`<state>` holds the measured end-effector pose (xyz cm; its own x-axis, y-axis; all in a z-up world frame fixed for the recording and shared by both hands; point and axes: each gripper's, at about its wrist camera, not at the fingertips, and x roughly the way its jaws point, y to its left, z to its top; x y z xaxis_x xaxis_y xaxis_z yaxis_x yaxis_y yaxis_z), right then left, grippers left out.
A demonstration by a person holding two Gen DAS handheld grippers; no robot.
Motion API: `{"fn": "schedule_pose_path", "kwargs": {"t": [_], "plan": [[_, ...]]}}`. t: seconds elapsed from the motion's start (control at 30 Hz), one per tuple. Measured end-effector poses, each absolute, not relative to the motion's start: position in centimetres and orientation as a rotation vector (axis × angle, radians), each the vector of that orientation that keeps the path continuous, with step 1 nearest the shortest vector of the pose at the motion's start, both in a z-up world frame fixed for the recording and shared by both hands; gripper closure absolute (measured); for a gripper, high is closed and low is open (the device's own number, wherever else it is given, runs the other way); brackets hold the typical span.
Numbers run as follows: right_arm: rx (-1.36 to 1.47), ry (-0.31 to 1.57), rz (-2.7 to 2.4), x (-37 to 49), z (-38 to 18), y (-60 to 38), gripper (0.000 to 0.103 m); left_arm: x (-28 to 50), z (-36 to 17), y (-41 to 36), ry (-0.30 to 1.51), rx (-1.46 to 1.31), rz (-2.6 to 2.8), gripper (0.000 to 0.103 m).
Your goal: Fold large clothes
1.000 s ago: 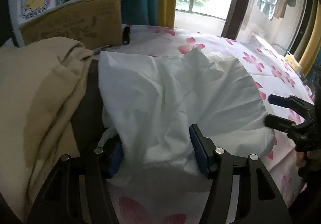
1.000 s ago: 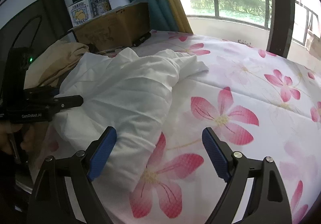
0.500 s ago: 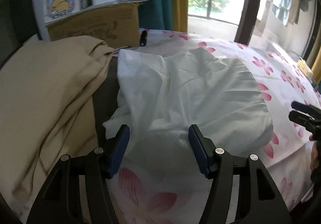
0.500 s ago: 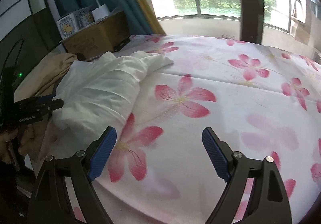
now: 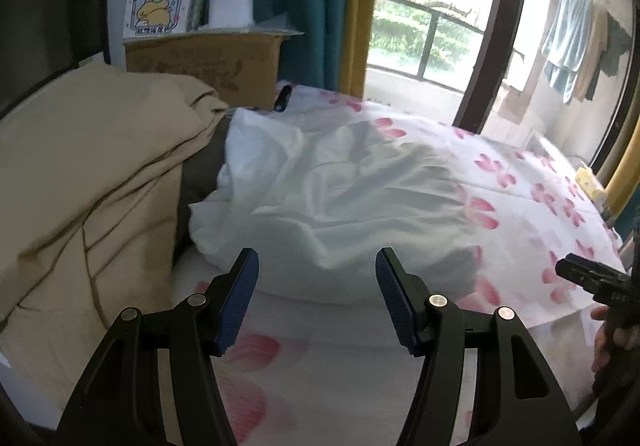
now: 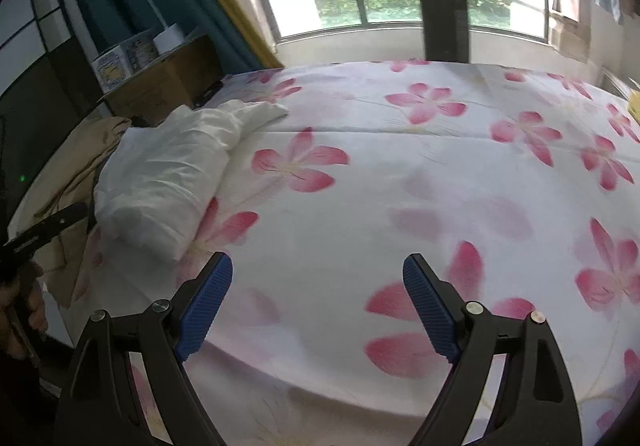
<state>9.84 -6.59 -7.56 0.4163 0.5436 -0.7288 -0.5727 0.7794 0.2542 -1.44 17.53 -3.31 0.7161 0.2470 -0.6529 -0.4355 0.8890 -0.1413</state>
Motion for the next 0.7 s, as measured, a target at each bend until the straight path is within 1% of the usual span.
{"fn": "schedule_pose_path", "kwargs": {"t": [0.33,0.7], "plan": [[0.011,0.890,0.592,9.9,-7.0,-12.2,0.016,1.0,-2.9,12.3,0.672,-0.256,0.243,0.039],[0.069,0.888,0.479,9.7,-6.3,-18.3,0.016,2.7,-2.7,9.8,0.652,-0.293,0.160,0.039]]}}
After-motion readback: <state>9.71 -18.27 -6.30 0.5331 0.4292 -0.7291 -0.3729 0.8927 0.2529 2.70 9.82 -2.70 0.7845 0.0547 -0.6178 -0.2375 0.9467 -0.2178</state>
